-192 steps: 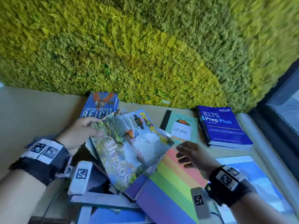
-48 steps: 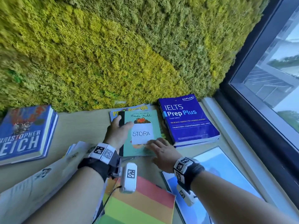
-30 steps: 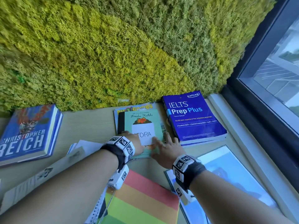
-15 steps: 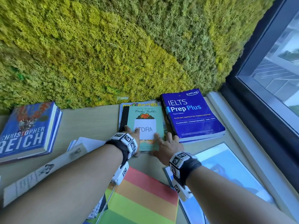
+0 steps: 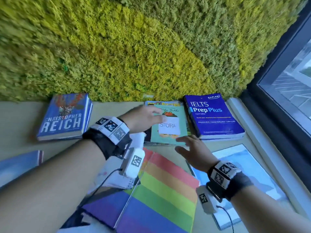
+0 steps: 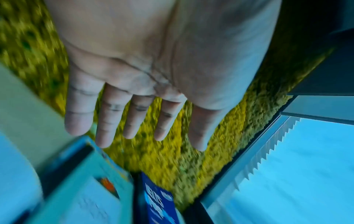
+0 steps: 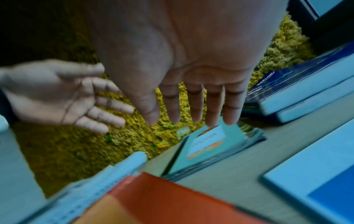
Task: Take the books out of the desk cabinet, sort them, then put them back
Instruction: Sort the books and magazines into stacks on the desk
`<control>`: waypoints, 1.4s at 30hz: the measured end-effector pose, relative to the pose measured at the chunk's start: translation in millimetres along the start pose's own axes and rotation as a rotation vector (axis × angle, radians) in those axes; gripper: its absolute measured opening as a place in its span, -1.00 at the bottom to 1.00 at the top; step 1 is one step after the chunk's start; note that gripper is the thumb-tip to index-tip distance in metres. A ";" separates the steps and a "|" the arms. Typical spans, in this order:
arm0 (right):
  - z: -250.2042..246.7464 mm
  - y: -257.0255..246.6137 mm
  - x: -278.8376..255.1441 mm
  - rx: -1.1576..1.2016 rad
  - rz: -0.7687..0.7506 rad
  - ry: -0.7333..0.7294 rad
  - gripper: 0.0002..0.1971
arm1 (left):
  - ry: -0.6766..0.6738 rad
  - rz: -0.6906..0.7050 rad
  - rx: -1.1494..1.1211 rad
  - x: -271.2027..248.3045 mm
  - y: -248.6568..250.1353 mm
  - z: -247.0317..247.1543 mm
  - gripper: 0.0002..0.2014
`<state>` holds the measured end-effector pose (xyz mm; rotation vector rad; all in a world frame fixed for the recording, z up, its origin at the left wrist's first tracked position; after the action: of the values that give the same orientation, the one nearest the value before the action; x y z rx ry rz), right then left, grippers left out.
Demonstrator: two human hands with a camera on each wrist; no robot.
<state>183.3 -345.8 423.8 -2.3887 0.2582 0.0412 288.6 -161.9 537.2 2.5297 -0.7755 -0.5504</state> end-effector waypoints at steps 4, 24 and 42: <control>31.7 -49.0 -17.2 0.122 -0.055 -0.041 -0.79 | 0.079 -0.207 0.098 -56.8 -100.1 -29.9 -0.56; 116.3 -137.2 -31.9 0.038 -0.084 -0.161 -0.51 | 0.263 -0.354 -0.316 -178.4 -245.5 25.3 -0.91; 298.5 -335.6 -23.1 0.662 0.126 -0.800 -0.70 | 0.676 -0.685 -0.578 -321.4 -391.9 15.7 -0.65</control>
<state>239.7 100.4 429.1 -1.5422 0.0228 0.8156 202.0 319.1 402.2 2.1377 0.4529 -0.0563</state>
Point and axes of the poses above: each hand's wrist, its own x-axis towards the middle knuckle, its own z-axis out of the palm, y = z × x, the point moved 6 cm from there along x, towards the middle knuckle, and after that the axes turned 10 degrees about x, right-handed, at the moved point
